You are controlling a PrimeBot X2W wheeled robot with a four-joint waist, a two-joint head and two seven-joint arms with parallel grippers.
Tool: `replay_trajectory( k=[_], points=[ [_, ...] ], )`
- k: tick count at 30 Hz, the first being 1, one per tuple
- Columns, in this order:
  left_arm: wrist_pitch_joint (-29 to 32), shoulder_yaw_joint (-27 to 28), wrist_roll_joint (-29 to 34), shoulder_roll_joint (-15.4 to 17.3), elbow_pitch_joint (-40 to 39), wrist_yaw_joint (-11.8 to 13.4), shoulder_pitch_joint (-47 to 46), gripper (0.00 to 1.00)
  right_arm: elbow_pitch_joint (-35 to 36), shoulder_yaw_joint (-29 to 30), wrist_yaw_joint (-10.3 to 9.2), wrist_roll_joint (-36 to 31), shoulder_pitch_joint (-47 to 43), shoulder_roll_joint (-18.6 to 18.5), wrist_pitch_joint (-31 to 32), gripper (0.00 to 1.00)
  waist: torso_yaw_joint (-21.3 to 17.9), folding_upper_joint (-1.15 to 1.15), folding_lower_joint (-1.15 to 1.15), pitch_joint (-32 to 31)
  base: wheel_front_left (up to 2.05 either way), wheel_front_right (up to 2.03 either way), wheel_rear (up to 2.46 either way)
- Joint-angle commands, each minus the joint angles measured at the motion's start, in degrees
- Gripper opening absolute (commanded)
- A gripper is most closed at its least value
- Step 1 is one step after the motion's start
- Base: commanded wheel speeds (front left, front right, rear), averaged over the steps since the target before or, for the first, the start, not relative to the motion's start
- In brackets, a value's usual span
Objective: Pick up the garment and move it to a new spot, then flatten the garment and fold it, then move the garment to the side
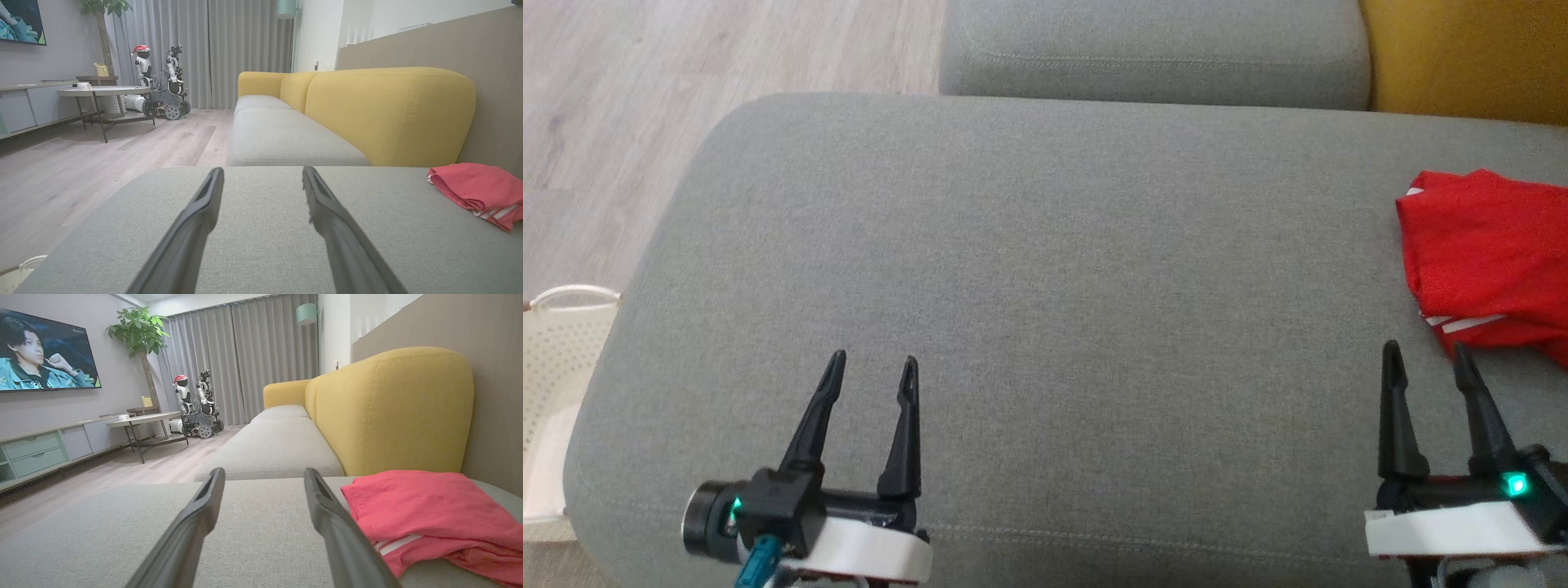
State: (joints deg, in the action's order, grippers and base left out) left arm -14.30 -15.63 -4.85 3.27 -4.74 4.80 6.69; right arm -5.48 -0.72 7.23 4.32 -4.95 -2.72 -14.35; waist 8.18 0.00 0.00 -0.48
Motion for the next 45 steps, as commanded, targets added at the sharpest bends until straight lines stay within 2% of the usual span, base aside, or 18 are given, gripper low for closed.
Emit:
replay_trajectory(
  k=[1,18,24,25,29,45],
  points=[
    [-0.70,2.41,0.67,-0.38,-2.24,-0.22,-1.47,1.00,2.51,-1.31,0.25,0.46,1.26,-0.18,-0.63,1.00,-0.24,0.00,0.00,-0.34,0.00,0.00,0.00],
    [-0.70,2.56,2.26,-0.39,-2.26,-1.08,0.55,1.00,2.53,-1.61,0.25,1.23,-1.28,-0.16,-0.64,1.00,-0.88,0.00,0.00,-1.83,0.00,0.00,0.00],
    [-0.70,2.63,2.93,-0.39,-1.95,-0.47,0.69,1.00,2.03,-2.24,0.25,1.50,-1.55,-0.16,-0.64,1.00,-0.71,0.00,0.00,-2.28,0.00,0.00,0.00],
    [0.05,0.51,2.49,0.01,0.03,-0.69,2.49,0.00,0.17,-0.80,-0.01,1.41,-2.30,0.02,0.03,0.00,-0.72,0.00,0.00,-2.28,0.00,0.00,0.00],
    [0.19,0.06,2.19,0.03,3.62,-0.69,3.80,0.00,-3.41,-0.99,-0.01,1.71,-2.99,0.02,0.21,0.00,-0.75,0.00,0.00,-2.27,0.00,0.00,0.00],
    [2.19,2.08,-10.92,0.74,5.61,-2.23,1.61,0.00,-4.06,-0.77,0.03,14.25,-1.10,-0.69,2.30,0.00,-1.77,0.00,0.00,-1.88,0.00,0.00,0.00]
  ],
)
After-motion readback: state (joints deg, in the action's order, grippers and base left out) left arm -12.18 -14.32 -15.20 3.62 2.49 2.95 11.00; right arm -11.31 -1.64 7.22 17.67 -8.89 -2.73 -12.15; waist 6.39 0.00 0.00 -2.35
